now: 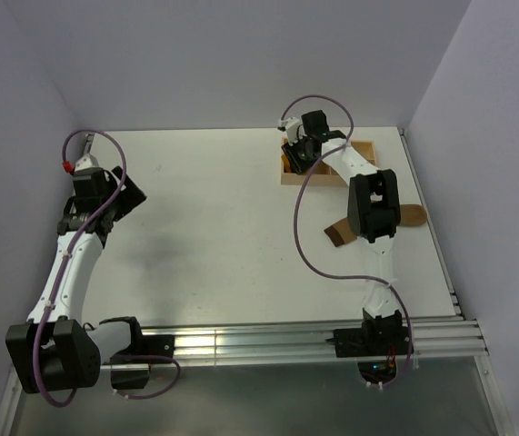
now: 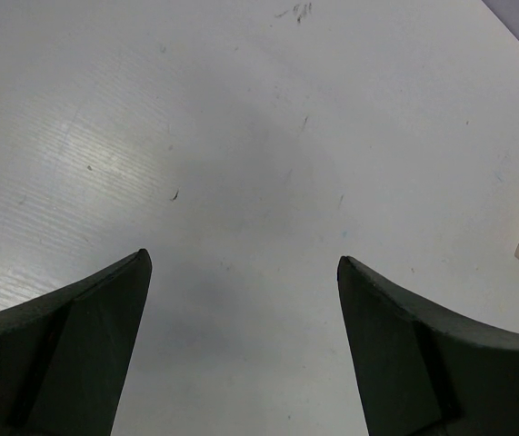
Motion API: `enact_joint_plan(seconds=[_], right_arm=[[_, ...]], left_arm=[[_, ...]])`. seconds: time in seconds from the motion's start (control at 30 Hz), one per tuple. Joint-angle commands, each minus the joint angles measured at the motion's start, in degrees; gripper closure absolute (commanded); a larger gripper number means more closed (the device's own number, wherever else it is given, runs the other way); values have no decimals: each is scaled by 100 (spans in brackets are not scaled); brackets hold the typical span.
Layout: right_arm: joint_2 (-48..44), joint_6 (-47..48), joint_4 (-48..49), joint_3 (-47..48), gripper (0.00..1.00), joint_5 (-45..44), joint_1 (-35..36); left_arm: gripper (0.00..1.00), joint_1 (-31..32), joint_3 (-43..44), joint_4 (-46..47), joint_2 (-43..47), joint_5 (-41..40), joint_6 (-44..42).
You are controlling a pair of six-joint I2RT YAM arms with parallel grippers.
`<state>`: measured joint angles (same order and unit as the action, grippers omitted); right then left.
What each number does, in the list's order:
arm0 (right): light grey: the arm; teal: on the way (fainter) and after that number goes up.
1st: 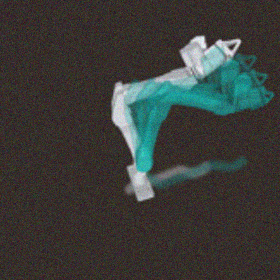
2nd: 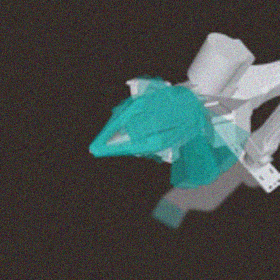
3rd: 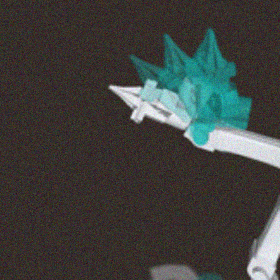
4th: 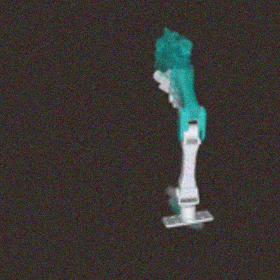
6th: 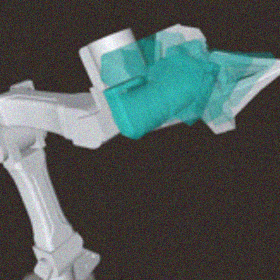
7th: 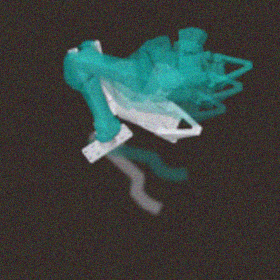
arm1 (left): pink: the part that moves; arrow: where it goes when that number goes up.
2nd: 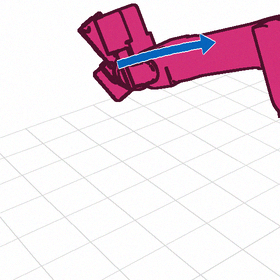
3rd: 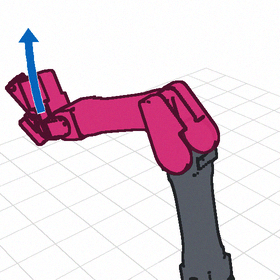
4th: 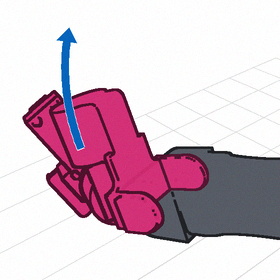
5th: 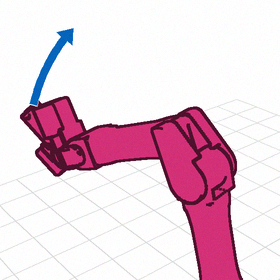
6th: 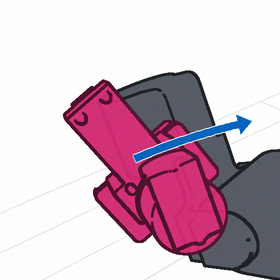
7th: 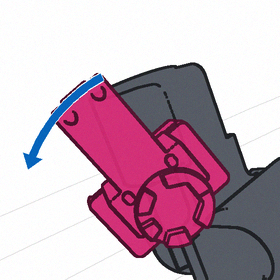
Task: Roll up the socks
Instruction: Place the sock in the storage box.
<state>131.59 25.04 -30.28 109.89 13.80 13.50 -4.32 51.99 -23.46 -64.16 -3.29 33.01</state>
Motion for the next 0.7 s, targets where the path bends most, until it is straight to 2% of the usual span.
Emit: enact_joint_plan(seconds=[0.0,0.2,0.23,0.3,0.37,0.43,0.47,0.5,0.67], right_arm=[[577,-192,-759,540,100,-105,-66],[1017,-350,-1524,1463,94,-229,-58],[1070,-342,-1698,1570,87,-220,-58],[1176,-315,-1779,1711,86,-220,-58],[1028,-315,-1613,1563,86,-255,-40],[808,-307,-1237,1046,81,-264,-40],[581,-306,-1113,861,76,-290,-40],[439,-289,-894,528,67,-290,-40],[-45,-306,-488,24,52,-167,-40]], left_arm=[[11,-8,-31,132,0,109,-85],[11,-8,-48,140,9,153,-85],[11,-8,-48,149,9,153,-93],[11,-8,-57,167,26,197,-102],[11,-8,-57,184,53,258,-120],[11,-8,-75,245,62,276,-129],[11,-8,-75,272,53,442,-137],[11,-8,-92,316,53,495,-137],[11,-8,-110,369,62,636,-155]])
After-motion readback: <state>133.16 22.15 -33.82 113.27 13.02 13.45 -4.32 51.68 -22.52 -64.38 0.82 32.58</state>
